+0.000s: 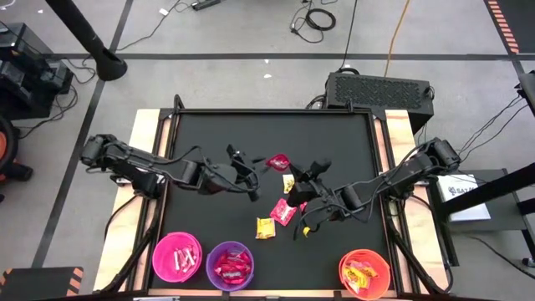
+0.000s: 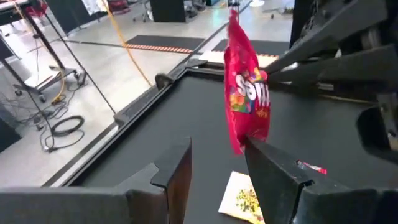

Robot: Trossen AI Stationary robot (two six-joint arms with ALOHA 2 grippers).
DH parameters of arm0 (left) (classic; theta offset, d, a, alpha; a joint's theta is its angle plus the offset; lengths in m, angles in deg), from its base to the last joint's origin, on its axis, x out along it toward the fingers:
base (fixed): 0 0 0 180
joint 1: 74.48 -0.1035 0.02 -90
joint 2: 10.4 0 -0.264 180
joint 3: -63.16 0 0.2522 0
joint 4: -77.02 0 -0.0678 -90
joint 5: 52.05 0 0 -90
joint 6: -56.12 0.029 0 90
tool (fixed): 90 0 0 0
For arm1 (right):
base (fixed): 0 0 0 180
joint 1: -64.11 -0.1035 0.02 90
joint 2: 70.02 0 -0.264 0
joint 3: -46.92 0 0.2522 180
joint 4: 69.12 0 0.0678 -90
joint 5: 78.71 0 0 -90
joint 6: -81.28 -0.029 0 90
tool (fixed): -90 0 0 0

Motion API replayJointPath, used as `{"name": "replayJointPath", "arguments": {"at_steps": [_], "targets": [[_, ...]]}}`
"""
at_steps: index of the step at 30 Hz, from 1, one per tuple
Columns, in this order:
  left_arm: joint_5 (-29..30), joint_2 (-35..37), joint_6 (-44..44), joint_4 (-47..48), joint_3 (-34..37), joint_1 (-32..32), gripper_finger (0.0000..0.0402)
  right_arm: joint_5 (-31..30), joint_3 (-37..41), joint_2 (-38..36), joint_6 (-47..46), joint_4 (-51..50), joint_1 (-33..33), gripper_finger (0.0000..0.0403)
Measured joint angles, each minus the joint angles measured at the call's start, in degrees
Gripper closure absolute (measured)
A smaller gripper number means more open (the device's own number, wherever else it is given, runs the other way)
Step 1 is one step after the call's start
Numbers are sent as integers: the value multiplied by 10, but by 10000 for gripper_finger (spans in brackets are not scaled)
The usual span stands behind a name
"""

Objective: Sort candy by brand, put in halloween buckets
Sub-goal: Put the red candy into the violet bucket

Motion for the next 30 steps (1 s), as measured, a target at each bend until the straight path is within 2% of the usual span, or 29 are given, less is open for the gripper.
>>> {"name": "replayJointPath", "arguments": {"at_steps": [6,18,24,30], "targets": [[-9,-4,4,-13,0,-6,259,13,0,0,-2,0,0,402],[-26,-7,32,-12,0,-6,394,12,0,0,-4,-1,0,402],[-37,-7,46,-12,0,-6,390,12,0,0,-6,-5,-1,397],[-37,1,49,14,0,-6,389,61,0,-7,-53,-18,-8,336]]}}
